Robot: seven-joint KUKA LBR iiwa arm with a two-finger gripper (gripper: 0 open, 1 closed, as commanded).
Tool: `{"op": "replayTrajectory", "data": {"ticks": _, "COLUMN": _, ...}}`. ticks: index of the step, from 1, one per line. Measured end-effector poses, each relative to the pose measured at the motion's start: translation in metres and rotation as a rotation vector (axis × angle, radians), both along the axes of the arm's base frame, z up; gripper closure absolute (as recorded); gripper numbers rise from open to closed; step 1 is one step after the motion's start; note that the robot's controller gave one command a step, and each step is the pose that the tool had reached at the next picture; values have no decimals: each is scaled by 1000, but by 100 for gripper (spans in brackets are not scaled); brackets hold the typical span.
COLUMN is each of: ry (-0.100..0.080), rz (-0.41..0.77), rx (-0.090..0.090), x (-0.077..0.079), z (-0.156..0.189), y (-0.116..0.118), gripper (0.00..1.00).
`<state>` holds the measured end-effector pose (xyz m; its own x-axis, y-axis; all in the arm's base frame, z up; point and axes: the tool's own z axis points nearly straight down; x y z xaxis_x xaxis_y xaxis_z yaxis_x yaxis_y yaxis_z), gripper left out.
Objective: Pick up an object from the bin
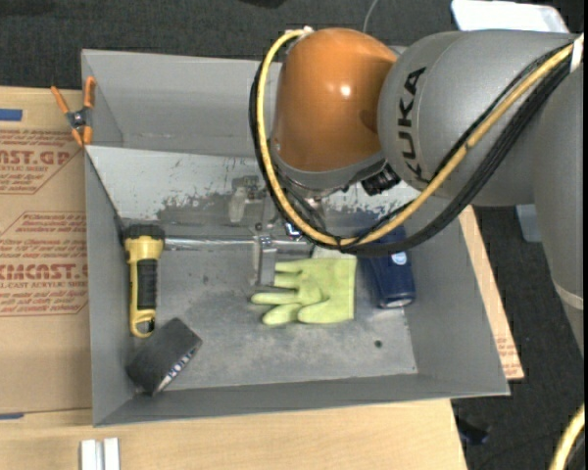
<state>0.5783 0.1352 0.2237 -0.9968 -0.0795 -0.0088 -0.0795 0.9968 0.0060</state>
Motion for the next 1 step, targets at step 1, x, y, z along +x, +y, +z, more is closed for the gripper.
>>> {"op": "replayTrajectory", "data": {"ticks": 1, "ry": 0, "rz": -57, "rx": -1, "x": 5, "z": -6, "y": -61, "gripper": 0}}
